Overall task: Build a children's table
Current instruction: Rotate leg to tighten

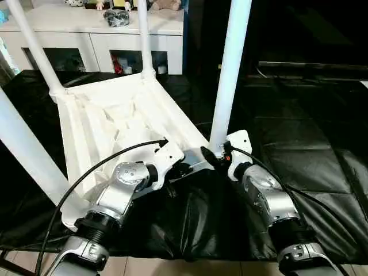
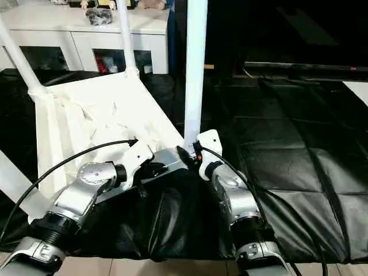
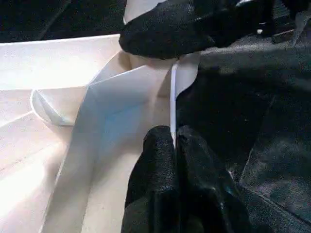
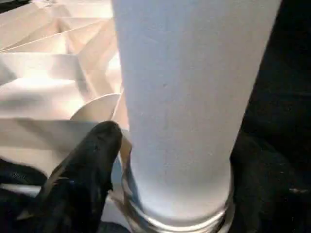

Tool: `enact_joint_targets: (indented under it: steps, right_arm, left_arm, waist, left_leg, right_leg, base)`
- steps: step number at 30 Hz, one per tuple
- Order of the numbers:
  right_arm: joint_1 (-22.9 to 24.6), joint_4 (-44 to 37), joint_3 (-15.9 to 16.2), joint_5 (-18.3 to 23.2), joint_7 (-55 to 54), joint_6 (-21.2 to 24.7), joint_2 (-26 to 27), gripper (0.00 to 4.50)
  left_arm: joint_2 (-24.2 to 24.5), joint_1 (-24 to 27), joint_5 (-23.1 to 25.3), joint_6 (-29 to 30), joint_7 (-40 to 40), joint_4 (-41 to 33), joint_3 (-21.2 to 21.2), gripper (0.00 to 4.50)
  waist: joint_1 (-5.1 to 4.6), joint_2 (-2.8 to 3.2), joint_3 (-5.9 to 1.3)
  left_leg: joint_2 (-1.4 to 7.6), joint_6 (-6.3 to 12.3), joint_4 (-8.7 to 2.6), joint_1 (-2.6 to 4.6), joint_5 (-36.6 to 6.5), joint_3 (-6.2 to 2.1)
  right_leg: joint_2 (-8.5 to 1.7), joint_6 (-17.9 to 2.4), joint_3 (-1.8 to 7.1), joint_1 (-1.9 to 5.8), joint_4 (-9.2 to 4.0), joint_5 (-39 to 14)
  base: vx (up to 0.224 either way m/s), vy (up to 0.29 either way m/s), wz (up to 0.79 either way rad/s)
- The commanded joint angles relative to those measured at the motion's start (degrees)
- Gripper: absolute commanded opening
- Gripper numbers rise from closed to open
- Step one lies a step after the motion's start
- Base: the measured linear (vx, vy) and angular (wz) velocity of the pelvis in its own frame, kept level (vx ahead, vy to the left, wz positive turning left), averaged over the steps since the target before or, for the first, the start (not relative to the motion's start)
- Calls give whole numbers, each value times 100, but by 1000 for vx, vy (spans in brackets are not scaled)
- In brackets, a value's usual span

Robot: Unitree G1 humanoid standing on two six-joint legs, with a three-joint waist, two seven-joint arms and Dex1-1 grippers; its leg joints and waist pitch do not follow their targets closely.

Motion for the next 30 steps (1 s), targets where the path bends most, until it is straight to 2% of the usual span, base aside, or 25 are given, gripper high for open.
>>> enact_joint_targets:
  steps: [1, 2, 3, 5, 6, 7, 8, 10, 12, 17, 20, 25, 30]
  right_arm:
    - [43, -147, 626, 151, 825, 49, 198, 381]
    - [43, -147, 626, 151, 825, 49, 198, 388]
    - [59, -220, 642, 171, 1031, 73, 59, 413]
    - [97, -376, 712, 203, 1551, 107, -274, 423]
    - [141, -509, 888, 151, 2116, 91, -654, 431]
    - [141, -509, 888, 151, 2116, 91, -654, 441]
    - [173, -603, 1019, 96, 2494, 66, -937, 441]
    - [187, -650, 1080, 67, 2710, 26, -1102, 441]
    - [186, -670, 1140, -6, 3047, -69, -1344, 441]
    - [114, -753, 1196, 152, 3757, -32, -1755, 441]
    - [77, -772, 1213, 233, 3905, 16, -1824, 415]
    - [61, -770, 1216, 268, 4024, 26, -1849, 369]
    - [82, -811, 1208, 313, 4125, 47, -1866, 331]
  left_arm:
    - [-210, -29, -323, -292, -312, -177, -316, 0]
    - [-210, -29, -323, -292, -312, -177, -316, 0]
    - [-127, 8, -378, -306, -474, -241, -315, 0]
    - [78, 83, -444, -392, -829, -355, -342, 0]
    - [249, 107, -479, -429, -1071, -387, -339, 0]
    - [249, 107, -479, -429, -1071, -387, -339, 0]
    - [364, 103, -489, -473, -1222, -369, -320, 0]
    - [440, 96, -493, -506, -1334, -351, -313, 0]
    - [584, 87, -504, -567, -1554, -325, -318, 0]
    - [943, 24, -588, -654, -2054, -231, -346, 0]
    - [975, -3, -606, -706, -2133, -163, -325, 0]
    - [959, -39, -632, -736, -2151, -103, -320, 0]
    - [965, -64, -673, -780, -2184, -44, -324, 0]
  waist:
    - [17, -60, -251]
    - [17, -60, -255]
    - [17, -56, -255]
    - [30, -61, -265]
    - [40, -51, -263]
    - [56, -63, -261]
    - [69, -59, -265]
    - [134, -50, -268]
    - [145, -66, -277]
    - [154, -67, -283]
    - [171, -67, -280]
    - [207, -62, -275]
    - [232, -70, -287]
  left_leg:
    - [-114, 306, -396, -94, -1865, 117]
    - [-113, 318, -395, -96, -1856, 118]
    - [-108, 325, -391, -95, -1820, 124]
    - [-105, 382, -386, -108, -1747, 125]
    - [-95, 415, -381, -94, -1720, 133]
    - [-90, 448, -374, -92, -1701, 141]
    - [-89, 459, -365, -83, -1666, 150]
    - [-72, 469, -355, -38, -1583, 170]
    - [-74, 471, -359, -78, -1455, 159]
    - [-69, 517, -350, -86, -1303, 160]
    - [-67, 517, -345, -80, -1285, 165]
    - [-64, 448, -348, -74, -1287, 164]
    - [-68, 459, -335, -76, -1176, 167]
  right_leg:
    - [-64, -739, 66, 319, -498, -2342]
    - [-62, -755, 65, 327, -492, -2301]
    - [-66, -800, 72, 323, -486, -2211]
    - [-65, -860, 72, 355, -465, -2053]
    - [-63, -923, 74, 341, -461, -1932]
    - [-59, -965, 77, 351, -453, -1862]
    - [-66, -995, 84, 341, -448, -1823]
    - [-56, -1114, 98, 313, -428, -1622]
    - [-65, -1160, 95, 361, -387, -1453]
    - [-72, -1230, 94, 383, -357, -1241]
    - [-70, -1273, 90, 382, -353, -1213]
    - [-78, -1236, 94, 382, -359, -1334]
    - [-72, -1278, 93, 395, -337, -1137]
  base:
    - [0, 0, 0]
    - [0, 0, 0]
    - [0, 0, 0]
    - [0, 0, 0]
    - [0, 0, 0]
    - [0, 0, 0]
    - [0, 0, 0]
    - [0, 0, 0]
    - [0, 0, 0]
    - [0, 0, 0]
    - [0, 0, 0]
    - [0, 0, 0]
    - [0, 0, 0]
